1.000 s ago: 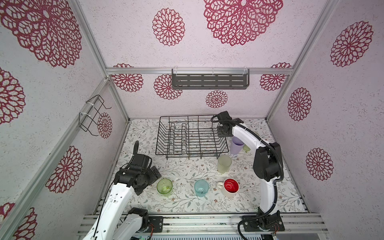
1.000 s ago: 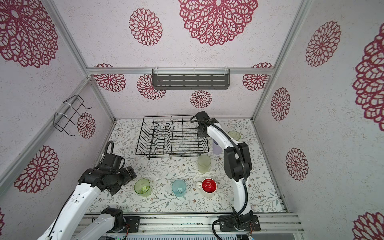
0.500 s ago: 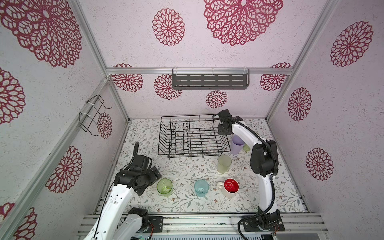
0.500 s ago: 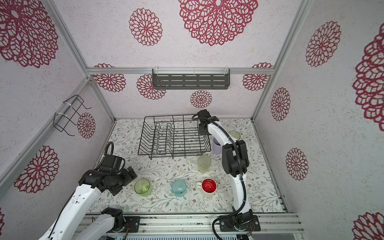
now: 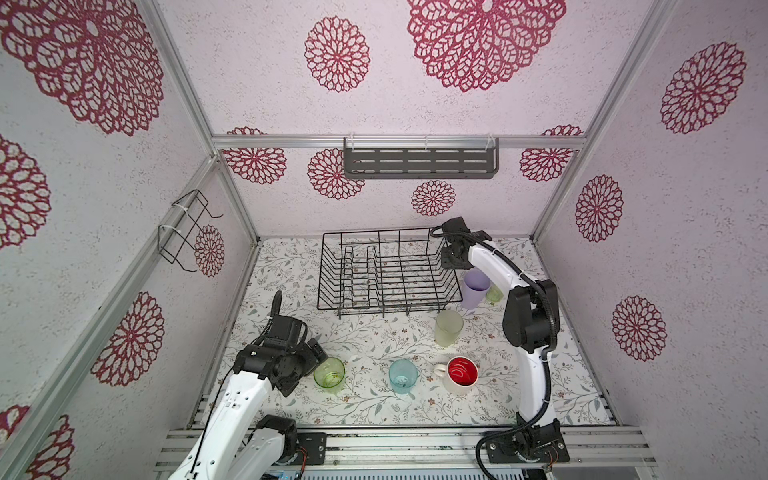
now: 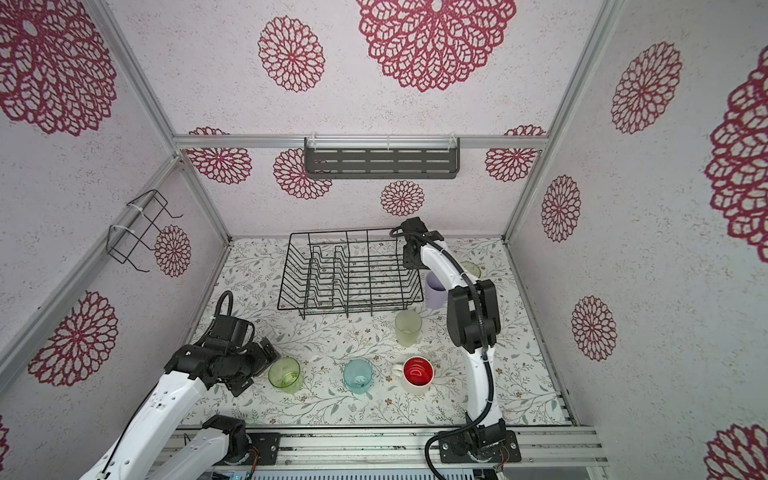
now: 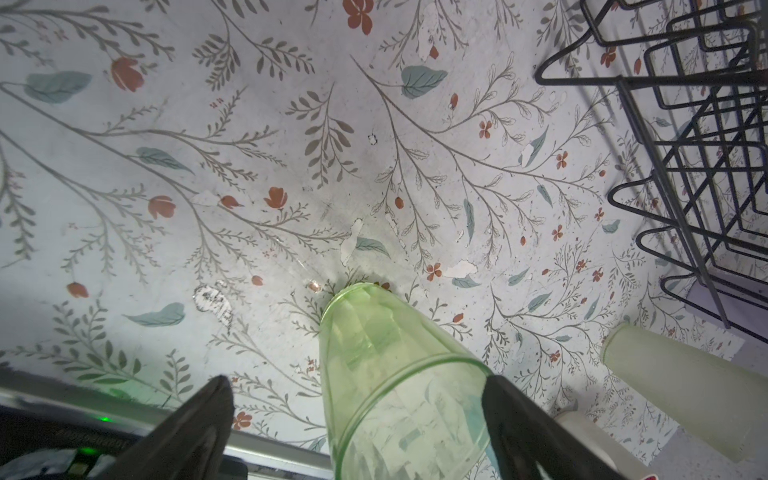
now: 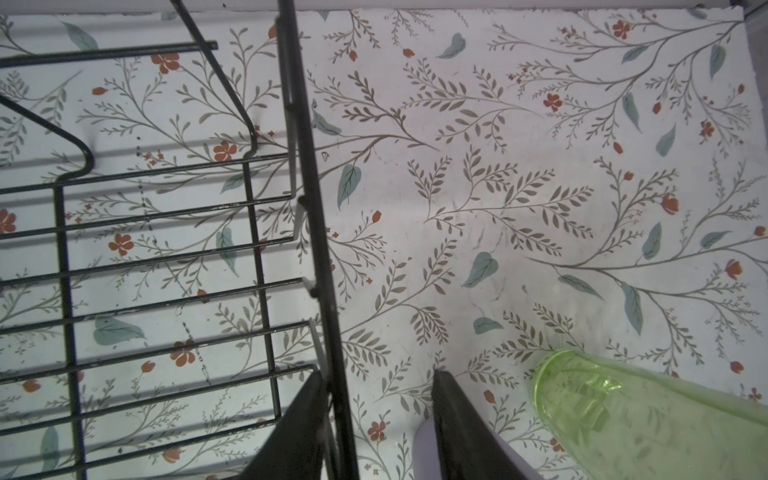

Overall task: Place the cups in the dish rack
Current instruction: 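Lower the right gripper onto the lavender cup rim and close on it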

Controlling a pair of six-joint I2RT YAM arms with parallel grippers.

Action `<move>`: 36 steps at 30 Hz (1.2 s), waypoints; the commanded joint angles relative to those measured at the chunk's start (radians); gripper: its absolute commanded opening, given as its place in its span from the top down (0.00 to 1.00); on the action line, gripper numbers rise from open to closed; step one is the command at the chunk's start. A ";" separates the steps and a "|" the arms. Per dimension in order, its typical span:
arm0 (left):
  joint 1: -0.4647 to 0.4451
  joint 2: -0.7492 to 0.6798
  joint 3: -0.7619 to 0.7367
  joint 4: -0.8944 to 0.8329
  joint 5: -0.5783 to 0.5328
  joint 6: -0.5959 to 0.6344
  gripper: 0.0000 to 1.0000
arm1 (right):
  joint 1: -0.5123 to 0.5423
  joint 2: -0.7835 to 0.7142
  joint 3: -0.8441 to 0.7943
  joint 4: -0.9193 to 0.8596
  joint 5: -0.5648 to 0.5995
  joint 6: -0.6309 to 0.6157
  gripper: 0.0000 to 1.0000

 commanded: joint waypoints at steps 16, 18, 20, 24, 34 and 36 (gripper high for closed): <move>-0.017 0.048 0.160 -0.006 -0.062 0.111 0.03 | -0.036 -0.483 -0.467 0.103 -0.070 0.104 0.52; -0.017 0.052 0.176 -0.001 -0.073 0.121 0.03 | -0.036 -0.469 -0.483 0.092 -0.070 0.103 0.52; -0.017 0.054 0.206 -0.008 -0.081 0.121 0.03 | -0.036 -0.452 -0.497 0.092 -0.082 0.099 0.52; -0.017 0.038 0.233 0.016 -0.107 0.121 0.03 | -0.033 -0.437 -0.498 0.071 -0.128 0.090 0.52; -0.017 0.058 0.277 0.043 -0.113 0.153 0.03 | -0.033 -0.423 -0.528 0.075 -0.054 0.078 0.61; -0.017 0.070 0.286 0.033 -0.104 0.152 0.03 | -0.033 -0.414 -0.524 0.069 -0.046 0.073 0.64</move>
